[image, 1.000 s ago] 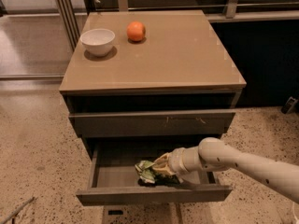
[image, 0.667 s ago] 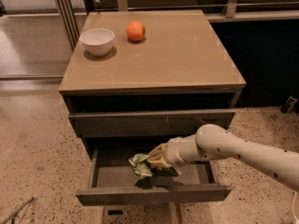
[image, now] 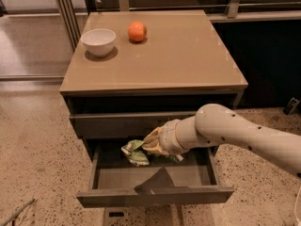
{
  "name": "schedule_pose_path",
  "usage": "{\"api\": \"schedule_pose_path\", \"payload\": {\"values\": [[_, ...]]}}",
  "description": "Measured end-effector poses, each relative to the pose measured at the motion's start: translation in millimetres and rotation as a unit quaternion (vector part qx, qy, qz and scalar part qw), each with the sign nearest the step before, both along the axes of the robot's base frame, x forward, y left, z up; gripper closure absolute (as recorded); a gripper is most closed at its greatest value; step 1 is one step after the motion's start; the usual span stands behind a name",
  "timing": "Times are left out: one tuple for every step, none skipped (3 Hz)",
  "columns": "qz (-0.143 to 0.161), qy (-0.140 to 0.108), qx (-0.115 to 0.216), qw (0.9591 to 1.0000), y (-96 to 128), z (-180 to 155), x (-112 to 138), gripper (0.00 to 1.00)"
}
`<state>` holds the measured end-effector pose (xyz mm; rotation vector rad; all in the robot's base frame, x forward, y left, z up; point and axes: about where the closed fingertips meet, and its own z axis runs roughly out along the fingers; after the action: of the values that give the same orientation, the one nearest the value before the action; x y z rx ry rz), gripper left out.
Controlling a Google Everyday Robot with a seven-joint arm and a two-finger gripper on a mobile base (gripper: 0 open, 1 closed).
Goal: Pick green jalapeno chip bag from middle drawer and place on counter
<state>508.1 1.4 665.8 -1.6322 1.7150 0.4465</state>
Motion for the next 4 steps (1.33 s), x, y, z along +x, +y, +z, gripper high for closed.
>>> {"api": "schedule_pose_path", "payload": {"values": [[0.000,0.000,0.000,1.0000,0.0,0.0,0.0,1.00],[-0.033,0.011,0.029,0.9990,-9.5,18.8,8.2,1.00],[-0.086,0.019,0.062,0.9942,-27.1,76.2,19.9,1.00],[-0.129,-0.007,0.074,0.9888,-38.0,180.4,35.8,1.00]]}}
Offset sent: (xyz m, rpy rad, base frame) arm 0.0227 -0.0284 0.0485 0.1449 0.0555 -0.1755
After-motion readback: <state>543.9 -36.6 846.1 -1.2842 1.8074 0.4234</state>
